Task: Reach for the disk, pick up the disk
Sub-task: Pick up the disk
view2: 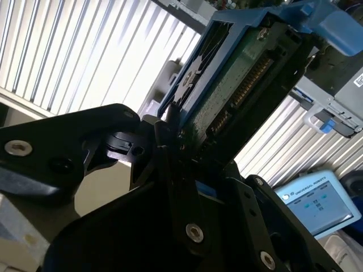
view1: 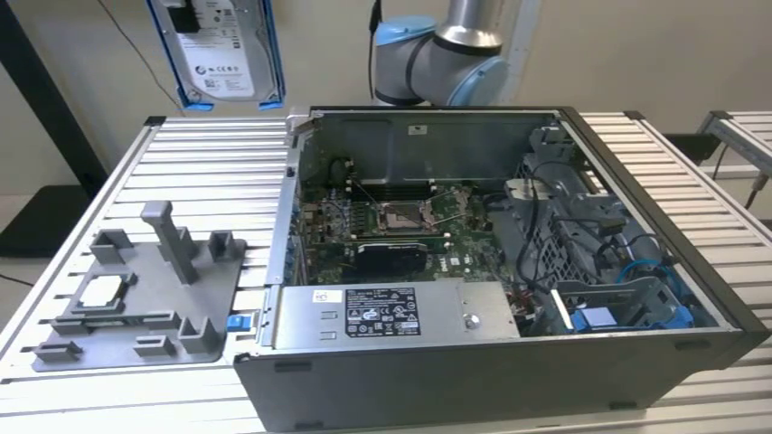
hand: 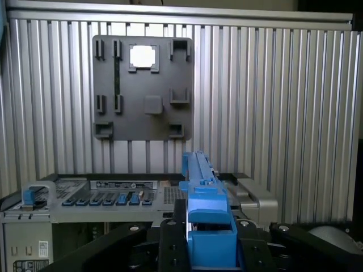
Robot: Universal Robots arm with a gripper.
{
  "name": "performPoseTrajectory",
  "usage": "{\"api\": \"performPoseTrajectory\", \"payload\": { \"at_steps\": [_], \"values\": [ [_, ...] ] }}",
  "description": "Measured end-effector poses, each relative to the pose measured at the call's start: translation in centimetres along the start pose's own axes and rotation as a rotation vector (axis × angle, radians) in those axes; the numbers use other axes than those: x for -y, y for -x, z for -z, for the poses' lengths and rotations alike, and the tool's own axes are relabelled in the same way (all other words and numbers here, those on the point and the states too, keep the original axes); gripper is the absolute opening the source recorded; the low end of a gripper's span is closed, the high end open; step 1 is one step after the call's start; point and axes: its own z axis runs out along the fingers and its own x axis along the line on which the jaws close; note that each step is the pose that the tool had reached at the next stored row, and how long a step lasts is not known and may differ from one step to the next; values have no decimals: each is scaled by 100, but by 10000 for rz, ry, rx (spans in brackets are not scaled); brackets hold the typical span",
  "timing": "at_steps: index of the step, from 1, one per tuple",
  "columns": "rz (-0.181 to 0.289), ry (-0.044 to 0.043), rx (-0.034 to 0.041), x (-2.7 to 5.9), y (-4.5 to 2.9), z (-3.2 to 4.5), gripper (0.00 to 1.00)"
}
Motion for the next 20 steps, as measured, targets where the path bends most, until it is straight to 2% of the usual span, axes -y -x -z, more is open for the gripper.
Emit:
{"api": "performPoseTrajectory", "payload": {
  "at_steps": [10,20],
  "values": [
    [0,-1,0,233,3,-6,0],
    [0,0,0,572,8,-14,0]
  ]
}}
